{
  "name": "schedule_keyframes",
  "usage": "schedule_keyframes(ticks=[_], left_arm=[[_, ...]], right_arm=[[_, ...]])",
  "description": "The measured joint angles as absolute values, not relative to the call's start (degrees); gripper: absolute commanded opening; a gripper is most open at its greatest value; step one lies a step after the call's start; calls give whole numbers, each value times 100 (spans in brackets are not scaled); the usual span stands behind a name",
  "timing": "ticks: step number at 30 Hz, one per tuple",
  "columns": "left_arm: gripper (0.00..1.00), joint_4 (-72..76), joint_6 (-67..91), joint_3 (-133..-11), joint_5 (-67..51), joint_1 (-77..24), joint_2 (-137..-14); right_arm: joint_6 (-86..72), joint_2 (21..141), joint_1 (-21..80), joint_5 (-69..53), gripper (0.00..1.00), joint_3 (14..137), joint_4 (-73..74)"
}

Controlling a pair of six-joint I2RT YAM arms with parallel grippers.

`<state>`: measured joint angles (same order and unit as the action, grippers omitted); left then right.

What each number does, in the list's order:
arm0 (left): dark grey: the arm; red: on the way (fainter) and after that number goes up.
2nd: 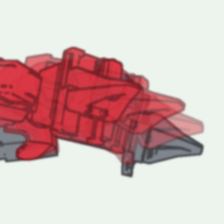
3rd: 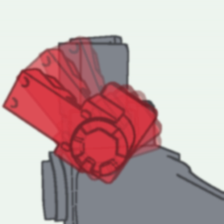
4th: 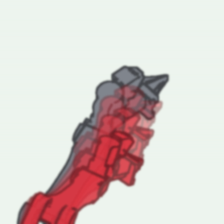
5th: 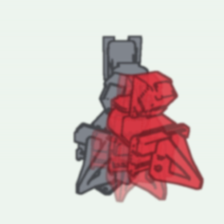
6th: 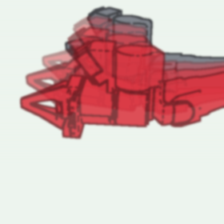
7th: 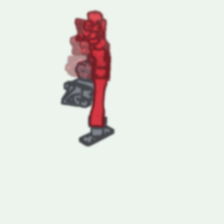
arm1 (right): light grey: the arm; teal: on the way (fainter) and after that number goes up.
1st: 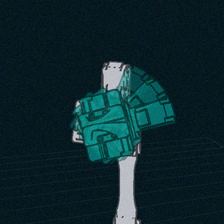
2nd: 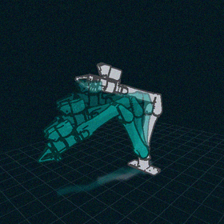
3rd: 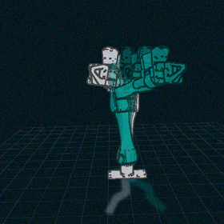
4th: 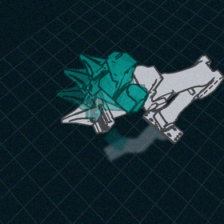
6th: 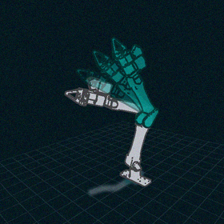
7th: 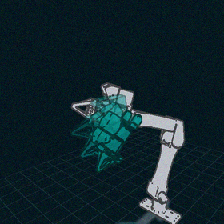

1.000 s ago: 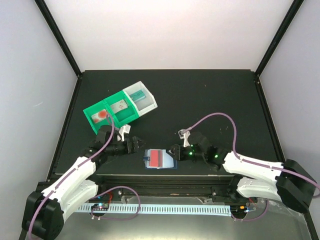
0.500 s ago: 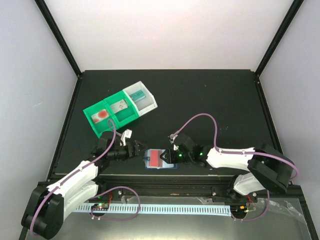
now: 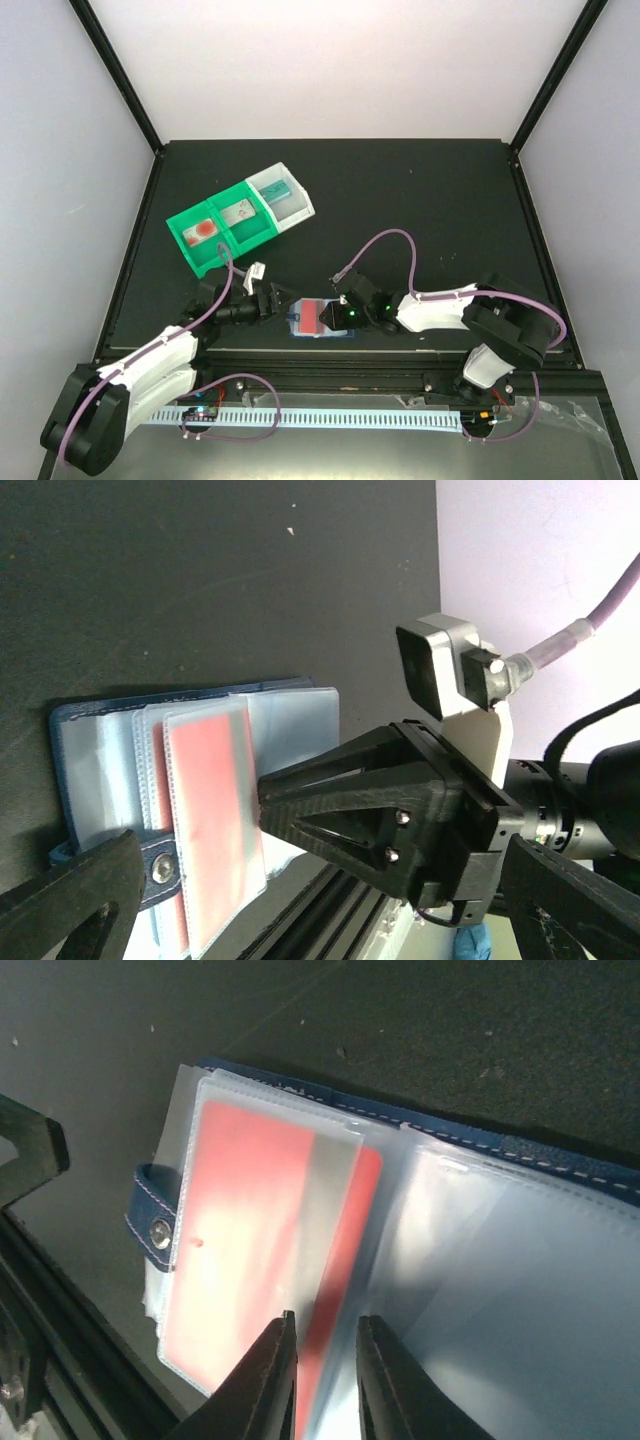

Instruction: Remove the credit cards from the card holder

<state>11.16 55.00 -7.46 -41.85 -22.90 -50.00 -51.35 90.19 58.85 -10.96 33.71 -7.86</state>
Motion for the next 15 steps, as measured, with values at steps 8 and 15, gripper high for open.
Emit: schedule_keyframes(ticks=[8, 15], left_arm=[[99, 1428, 5686, -746, -4156, -2464, -5074], [99, 1767, 5822, -746, -4091, -2724, -5533]], right_arm=[[-5133, 9072, 5913, -843, 8, 3361, -779], [-5151, 9072, 5916, -803, 6, 3203, -1055]])
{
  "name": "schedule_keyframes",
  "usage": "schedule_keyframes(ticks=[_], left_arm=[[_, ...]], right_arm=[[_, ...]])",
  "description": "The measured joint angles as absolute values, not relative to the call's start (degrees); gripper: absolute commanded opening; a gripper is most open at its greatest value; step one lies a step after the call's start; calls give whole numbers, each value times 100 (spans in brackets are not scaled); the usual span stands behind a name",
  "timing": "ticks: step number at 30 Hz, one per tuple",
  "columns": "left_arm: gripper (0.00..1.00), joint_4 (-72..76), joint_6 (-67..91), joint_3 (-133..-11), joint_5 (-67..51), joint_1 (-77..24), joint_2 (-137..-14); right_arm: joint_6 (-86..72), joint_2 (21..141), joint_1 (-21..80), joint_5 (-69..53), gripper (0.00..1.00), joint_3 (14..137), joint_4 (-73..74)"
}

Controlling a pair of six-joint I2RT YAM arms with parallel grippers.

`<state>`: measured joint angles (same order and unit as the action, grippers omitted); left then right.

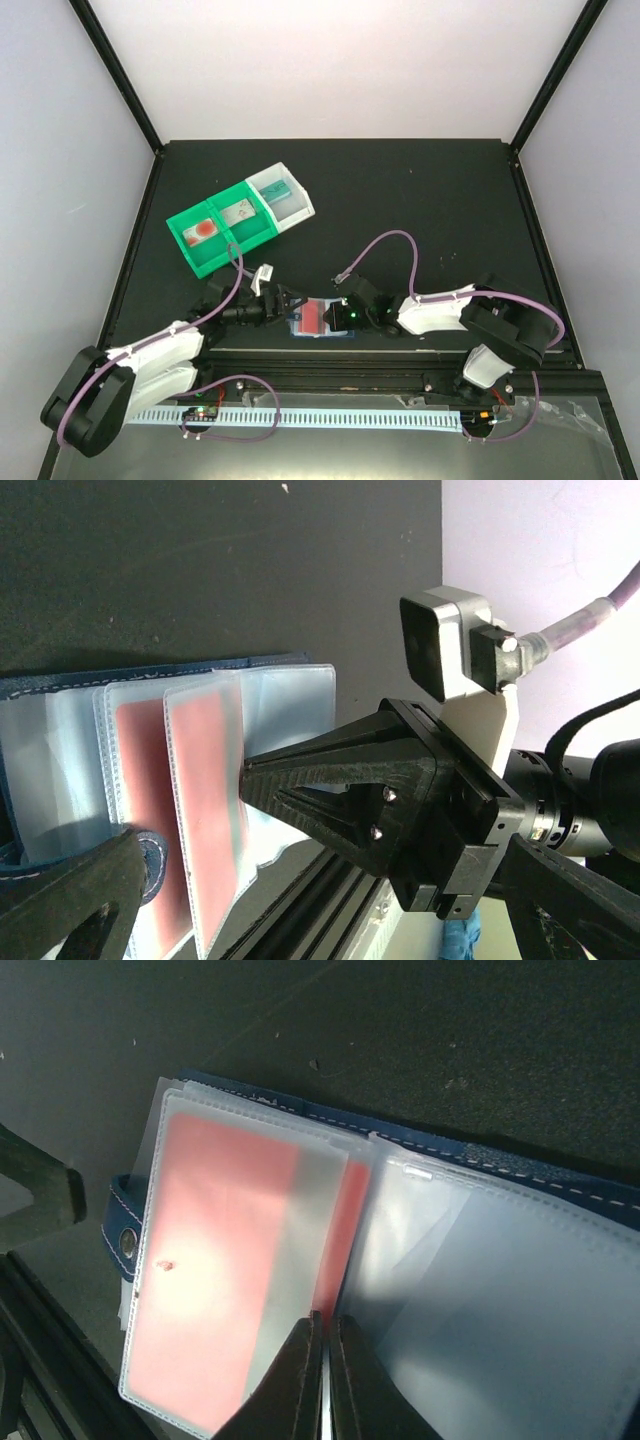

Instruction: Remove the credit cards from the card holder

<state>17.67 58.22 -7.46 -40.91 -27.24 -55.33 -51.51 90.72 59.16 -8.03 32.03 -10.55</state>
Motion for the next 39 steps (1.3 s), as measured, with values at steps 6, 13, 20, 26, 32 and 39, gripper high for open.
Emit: schedule_keyframes(ticks=[6, 13, 20, 26, 32, 39], left_arm=[[99, 2010, 5887, -751, -4029, -2915, -5830], [99, 2156, 5863, -893, -3992, -3068, -6305], [99, 2370, 5811, -1041, -3986, -3146, -6722], [99, 2418, 5789, -1048, -3983, -3227, -6803], [99, 2587, 5861, -1107, -3986, -3350, -6803], [99, 2923, 6101, -1114, -3986, -3618, -6803]], right_arm=[[-5164, 9076, 5916, -808, 6, 3107, -1256], [-5181, 9161, 5916, -845, 6, 3076, -1483], [-5183, 9183, 5916, -873, 6, 3050, -1581], [-5203, 9183, 5916, -875, 7, 3006, -1671], [-5201, 9183, 5916, -917, 9, 2976, -1747], [-5196, 9135, 5916, -958, 15, 2838, -1975]])
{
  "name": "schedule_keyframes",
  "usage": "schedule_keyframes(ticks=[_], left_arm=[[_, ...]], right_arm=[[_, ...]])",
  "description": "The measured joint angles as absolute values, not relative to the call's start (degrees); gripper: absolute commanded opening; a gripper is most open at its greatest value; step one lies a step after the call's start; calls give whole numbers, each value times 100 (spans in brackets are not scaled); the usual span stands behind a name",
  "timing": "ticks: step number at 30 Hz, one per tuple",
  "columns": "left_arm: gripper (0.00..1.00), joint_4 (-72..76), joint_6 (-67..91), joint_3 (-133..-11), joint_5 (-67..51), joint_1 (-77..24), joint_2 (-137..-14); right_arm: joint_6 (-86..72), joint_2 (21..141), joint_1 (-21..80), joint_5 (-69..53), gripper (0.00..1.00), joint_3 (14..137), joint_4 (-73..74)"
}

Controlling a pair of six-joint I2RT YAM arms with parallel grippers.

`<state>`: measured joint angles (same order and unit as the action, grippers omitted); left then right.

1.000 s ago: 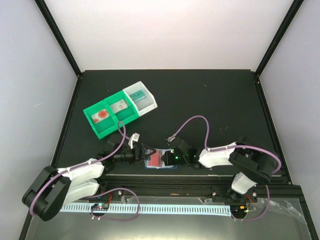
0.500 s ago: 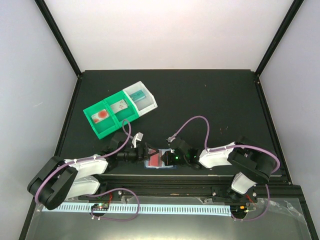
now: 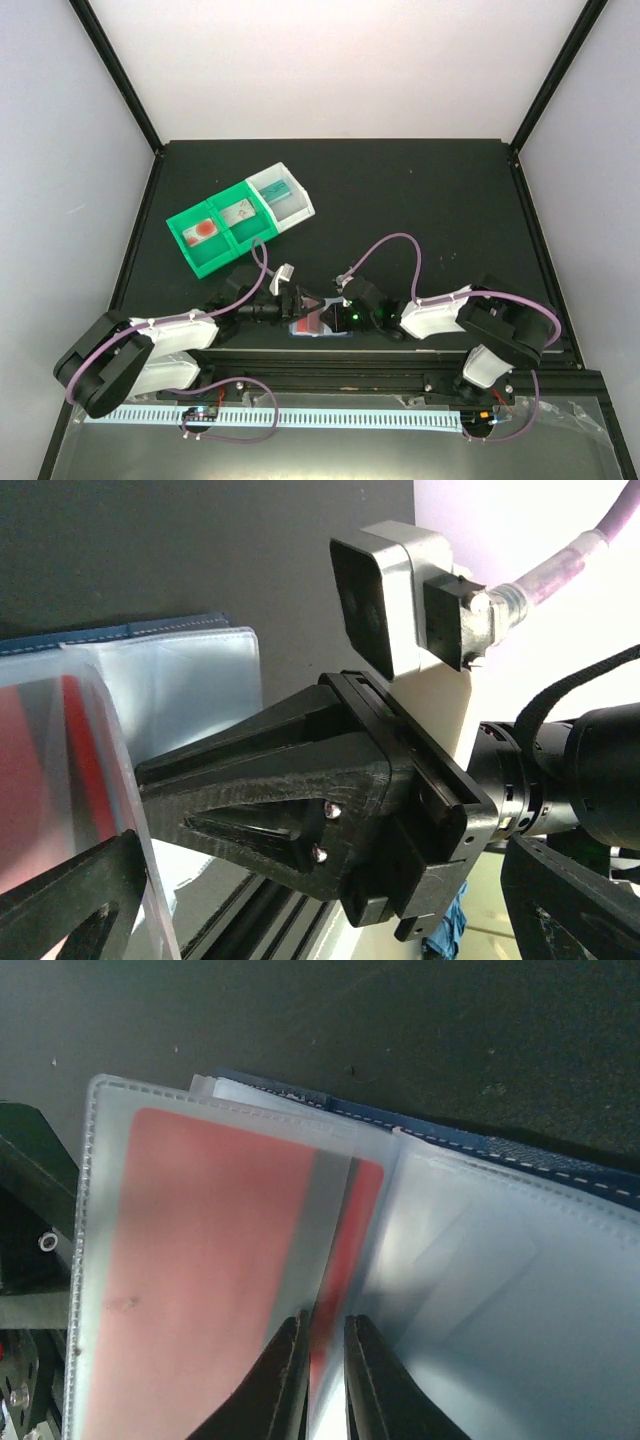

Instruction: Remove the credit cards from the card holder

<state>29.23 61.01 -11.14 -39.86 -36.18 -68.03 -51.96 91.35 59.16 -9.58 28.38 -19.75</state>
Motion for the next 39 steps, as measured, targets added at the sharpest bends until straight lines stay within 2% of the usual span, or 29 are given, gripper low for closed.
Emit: schedule_keyframes(ticks=[5, 9, 13, 21, 30, 34, 39], left_arm=[[99, 2943, 6182, -1251, -3968, -3776, -6829], [99, 2945, 6198, -1415, -3894, -3903, -6847], [99, 2950, 6215, -1514, -3846, -4027, -6969], [99, 2947, 6263, -1758, -3760, -4305, -7240], [98, 2961, 6263, -2029, -3745, -4477, -7675], [94, 2663, 6136, -2182, -3586, -4475, -7540], [84, 1973, 5843, -2239, -3269, -4449, -7137]], right_arm=[[-5196, 9063, 5916, -958, 19, 2768, -2018], [-5196, 8921, 5916, -926, 27, 2661, -2025], [-5166, 8687, 5916, -843, 30, 2554, -1953], [-5087, 7502, 5916, -355, 34, 2322, -1135], [-4954, 6412, 5916, -27, 35, 2067, -427], [-4869, 6307, 5916, -45, 31, 2067, -331], [-4849, 6320, 5916, -99, 26, 2075, -349]])
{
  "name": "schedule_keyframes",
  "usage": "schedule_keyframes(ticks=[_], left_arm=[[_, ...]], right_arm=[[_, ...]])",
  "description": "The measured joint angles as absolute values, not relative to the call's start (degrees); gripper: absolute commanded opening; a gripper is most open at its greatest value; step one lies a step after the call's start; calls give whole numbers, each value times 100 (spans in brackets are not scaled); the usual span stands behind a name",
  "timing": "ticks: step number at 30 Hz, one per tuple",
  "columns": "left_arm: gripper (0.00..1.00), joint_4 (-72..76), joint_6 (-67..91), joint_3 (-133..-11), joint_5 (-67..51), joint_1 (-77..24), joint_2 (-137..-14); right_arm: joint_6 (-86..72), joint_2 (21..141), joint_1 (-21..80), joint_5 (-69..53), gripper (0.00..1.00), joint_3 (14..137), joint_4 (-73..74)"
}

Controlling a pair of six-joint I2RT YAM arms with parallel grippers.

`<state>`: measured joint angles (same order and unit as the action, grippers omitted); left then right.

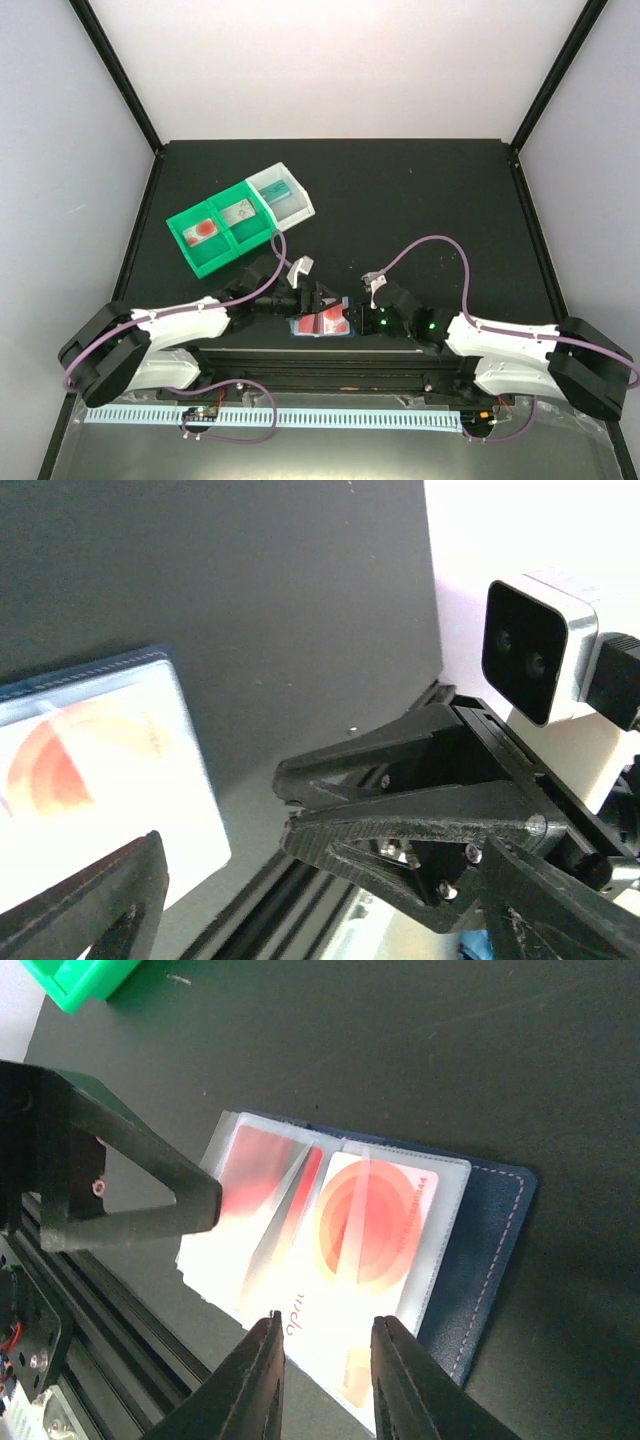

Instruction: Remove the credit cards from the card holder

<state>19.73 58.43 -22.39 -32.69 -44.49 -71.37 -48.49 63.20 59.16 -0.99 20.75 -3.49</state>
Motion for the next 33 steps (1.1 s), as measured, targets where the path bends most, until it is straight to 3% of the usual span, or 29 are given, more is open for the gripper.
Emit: schedule_keyframes(ticks=[12, 21, 29, 33], left_arm=[[69, 1072, 5494, -2224, -2823, -4215, -6895], [49, 1090, 5461, -2220, -2818, -4206, -7454], [48, 1144, 5341, -2191, -2703, -4167, -7841], [42, 1358, 5332, -2191, -2700, -4163, -8044]], right_arm=[[-4873, 7109, 5916, -357, 20, 2255, -652], [-4873, 7872, 5916, -257, 20, 2432, -762], [-4897, 8215, 5916, -268, 19, 2449, -1160], [-4969, 8224, 5916, -266, 19, 2333, -1389]])
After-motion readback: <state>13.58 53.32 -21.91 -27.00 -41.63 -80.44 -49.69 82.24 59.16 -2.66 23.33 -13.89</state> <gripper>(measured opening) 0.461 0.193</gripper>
